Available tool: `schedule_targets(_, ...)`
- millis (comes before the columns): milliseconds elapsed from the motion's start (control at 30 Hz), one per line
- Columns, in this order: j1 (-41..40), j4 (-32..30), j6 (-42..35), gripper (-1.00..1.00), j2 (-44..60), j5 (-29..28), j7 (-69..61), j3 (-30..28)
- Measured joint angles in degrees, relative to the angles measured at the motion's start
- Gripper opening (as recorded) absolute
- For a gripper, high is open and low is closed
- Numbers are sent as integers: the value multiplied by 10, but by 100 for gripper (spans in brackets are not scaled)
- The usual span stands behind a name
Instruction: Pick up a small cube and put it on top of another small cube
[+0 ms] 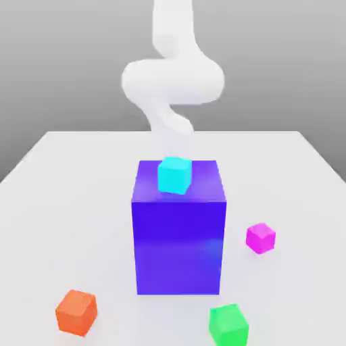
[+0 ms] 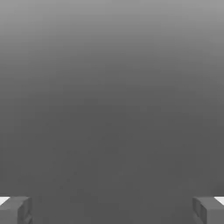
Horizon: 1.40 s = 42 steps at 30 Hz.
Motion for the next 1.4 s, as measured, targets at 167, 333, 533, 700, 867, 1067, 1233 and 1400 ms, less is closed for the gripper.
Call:
schedule_targets(167,77,-68,59,0,68,-4,-127,-6)
schedule_targets(333,148,-133,116,0,133,-5,-252,-10)
schedule_targets(533,234,-212,184,0,212,-6,-403,-14)
schedule_targets(700,303,-277,241,0,278,-6,-528,-16)
schedule_targets(867,364,-343,298,0,343,-1,-657,-7)
schedule_targets(1067,390,-357,388,0,451,32,-738,8)
schedule_targets(1233,386,-340,472,-100,553,38,-743,13)
schedule_targets(1400,386,-340,470,-100,553,37,-742,13)
